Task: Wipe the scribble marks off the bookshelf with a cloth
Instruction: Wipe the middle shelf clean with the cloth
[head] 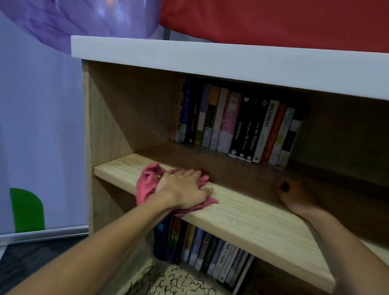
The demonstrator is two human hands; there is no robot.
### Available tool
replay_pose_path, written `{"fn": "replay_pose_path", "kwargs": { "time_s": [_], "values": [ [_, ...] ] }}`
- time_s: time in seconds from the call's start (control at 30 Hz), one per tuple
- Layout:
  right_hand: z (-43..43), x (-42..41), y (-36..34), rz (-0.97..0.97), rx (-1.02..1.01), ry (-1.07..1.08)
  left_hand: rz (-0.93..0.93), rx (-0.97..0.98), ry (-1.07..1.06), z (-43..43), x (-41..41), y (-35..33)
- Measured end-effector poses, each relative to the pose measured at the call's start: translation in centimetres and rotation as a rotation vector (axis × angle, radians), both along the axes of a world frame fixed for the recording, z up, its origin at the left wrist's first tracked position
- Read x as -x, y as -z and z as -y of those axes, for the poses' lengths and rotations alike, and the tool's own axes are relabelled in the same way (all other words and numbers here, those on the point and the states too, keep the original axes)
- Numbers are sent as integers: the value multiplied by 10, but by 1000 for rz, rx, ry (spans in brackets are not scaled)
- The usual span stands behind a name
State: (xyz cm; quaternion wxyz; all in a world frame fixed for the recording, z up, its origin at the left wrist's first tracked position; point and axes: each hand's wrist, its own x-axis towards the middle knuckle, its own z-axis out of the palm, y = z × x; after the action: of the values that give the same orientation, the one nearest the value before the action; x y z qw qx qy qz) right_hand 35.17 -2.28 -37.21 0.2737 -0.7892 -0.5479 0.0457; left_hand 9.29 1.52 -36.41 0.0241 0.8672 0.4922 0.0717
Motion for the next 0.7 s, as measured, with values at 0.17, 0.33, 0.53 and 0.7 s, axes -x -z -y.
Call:
{"fn": "replay_pose_path", "kwargs": {
  "time_s": [0.17,0.33,0.53,0.7],
  "values": [
    [7,4,-3,-88,-175,23,93,97,346,78,-73,-1],
    [48,60,-24,-230,-422,-166,871,261,250,48,-36,-23],
    [79,93,-22,395,371,-478,493,116,-178,-50,96,-19],
    [53,54,-25,240,358,-121,130,-1,-130,-74,136,16]
  ]
}}
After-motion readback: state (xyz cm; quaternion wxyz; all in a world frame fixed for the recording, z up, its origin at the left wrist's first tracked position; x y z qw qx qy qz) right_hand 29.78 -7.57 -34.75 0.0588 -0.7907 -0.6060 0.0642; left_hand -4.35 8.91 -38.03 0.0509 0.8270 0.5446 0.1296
